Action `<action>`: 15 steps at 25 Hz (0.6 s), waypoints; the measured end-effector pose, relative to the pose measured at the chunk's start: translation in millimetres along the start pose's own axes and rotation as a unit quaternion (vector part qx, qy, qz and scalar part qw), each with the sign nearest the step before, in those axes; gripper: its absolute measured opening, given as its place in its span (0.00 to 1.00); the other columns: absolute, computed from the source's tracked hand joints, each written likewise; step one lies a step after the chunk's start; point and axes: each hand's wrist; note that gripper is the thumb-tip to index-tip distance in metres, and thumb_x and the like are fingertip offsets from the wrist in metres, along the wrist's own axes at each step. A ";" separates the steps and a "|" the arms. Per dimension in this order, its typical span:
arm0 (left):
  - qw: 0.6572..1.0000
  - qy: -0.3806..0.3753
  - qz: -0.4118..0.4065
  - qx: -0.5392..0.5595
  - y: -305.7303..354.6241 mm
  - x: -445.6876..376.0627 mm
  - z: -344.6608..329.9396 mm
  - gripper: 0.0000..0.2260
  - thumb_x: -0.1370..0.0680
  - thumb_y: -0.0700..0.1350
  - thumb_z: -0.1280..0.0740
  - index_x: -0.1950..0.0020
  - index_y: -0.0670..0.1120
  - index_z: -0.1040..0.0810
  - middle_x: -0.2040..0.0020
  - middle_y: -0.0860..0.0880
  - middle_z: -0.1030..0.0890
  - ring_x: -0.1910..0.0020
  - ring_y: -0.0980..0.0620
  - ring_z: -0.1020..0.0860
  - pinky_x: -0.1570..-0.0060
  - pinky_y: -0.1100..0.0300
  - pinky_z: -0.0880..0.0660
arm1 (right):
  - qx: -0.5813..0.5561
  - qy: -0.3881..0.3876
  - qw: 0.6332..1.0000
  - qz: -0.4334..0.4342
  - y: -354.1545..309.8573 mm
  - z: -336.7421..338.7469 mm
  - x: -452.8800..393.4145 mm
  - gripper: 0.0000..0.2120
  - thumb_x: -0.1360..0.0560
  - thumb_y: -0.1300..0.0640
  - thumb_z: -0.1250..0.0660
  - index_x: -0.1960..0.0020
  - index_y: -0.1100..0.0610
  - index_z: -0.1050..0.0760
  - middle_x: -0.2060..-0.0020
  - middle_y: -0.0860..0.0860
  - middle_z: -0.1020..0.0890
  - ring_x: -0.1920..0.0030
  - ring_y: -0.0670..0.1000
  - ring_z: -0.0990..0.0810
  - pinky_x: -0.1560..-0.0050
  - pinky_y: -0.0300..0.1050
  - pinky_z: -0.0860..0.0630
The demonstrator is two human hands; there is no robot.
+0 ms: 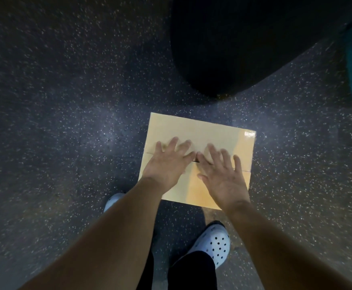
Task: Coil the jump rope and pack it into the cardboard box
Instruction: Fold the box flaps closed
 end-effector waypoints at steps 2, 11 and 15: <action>1.000 0.015 0.018 -0.002 3.7 -4.2 -16.0 0.34 0.20 0.44 0.31 0.18 0.53 0.45 0.17 0.46 0.49 0.20 0.37 0.49 0.28 0.34 0.38 | 0.014 0.021 1.000 -0.007 0.0 -20.0 -7.9 0.32 0.16 0.45 0.46 0.16 0.50 0.53 0.16 0.59 0.54 0.18 0.64 0.50 0.21 0.65 0.50; 1.000 0.011 0.000 -0.023 4.1 -8.7 -21.4 0.25 0.20 0.48 0.33 0.23 0.52 0.34 0.18 0.45 0.47 0.21 0.39 0.45 0.26 0.39 0.41 | 0.027 0.037 0.999 -0.012 -0.3 -23.5 -23.2 0.30 0.19 0.47 0.38 0.20 0.53 0.39 0.20 0.63 0.40 0.22 0.68 0.39 0.25 0.65 0.36; 0.998 0.042 -0.007 0.055 -4.0 -0.4 1.1 0.21 0.18 0.51 0.36 0.25 0.51 0.31 0.19 0.47 0.39 0.22 0.43 0.40 0.25 0.45 0.40 | -0.011 0.076 0.997 -0.007 1.6 -4.1 -12.1 0.22 0.22 0.51 0.30 0.29 0.53 0.26 0.33 0.59 0.23 0.35 0.63 0.24 0.38 0.59 0.24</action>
Point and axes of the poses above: each hand's wrist, its own x-axis away from the middle knuckle, its own z-axis out of the back of the hand, y = z × x
